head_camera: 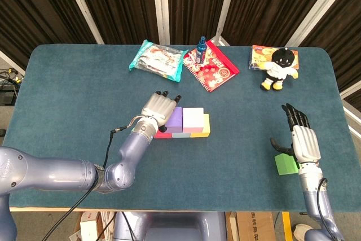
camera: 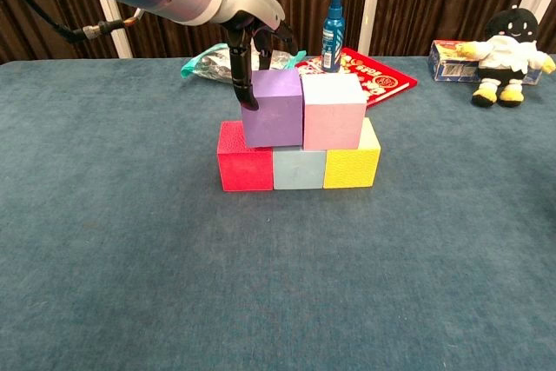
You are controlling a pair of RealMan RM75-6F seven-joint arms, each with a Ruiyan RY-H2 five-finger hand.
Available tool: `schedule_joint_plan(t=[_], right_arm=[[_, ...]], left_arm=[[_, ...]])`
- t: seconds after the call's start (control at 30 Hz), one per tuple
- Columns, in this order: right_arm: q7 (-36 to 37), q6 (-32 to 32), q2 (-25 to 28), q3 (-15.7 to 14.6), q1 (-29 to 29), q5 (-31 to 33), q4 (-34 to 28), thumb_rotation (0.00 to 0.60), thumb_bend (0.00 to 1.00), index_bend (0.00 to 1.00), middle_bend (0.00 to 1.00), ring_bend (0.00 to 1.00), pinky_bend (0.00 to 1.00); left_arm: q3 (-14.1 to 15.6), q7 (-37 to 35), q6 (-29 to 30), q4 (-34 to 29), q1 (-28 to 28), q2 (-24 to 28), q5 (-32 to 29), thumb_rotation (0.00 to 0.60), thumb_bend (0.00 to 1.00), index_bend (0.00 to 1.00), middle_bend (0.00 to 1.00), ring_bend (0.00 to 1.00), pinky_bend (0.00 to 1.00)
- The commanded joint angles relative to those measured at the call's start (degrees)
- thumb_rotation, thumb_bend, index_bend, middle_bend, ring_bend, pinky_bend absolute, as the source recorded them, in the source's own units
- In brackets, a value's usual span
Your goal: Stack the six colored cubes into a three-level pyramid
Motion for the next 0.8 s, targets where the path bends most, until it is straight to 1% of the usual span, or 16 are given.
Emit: schedule_joint_plan(t=[0.03, 0.8], right_arm=[[0.0, 0.04, 0.04, 0.01, -0.01, -0.03, 0.01, 0.6, 0.33, 0.0, 0.0, 0.0, 0.0], [0.12, -0.05, -0.04, -0.06, 0.0, 0.02, 0.1, 0.6, 0.33, 0.0, 0.0, 0.0, 0.0]], left_arm=[[-0.01, 0.17, 0.14, 0.28, -0.14, -0.25, -0.22, 0.6, 0.37, 0.05, 0.39, 0.09, 0.14], [-0.67, 2.17, 0.96, 1.78, -1.14, -2.33, -1.06, 0.6, 0.37, 0.05, 0.39, 0.09, 0.14]])
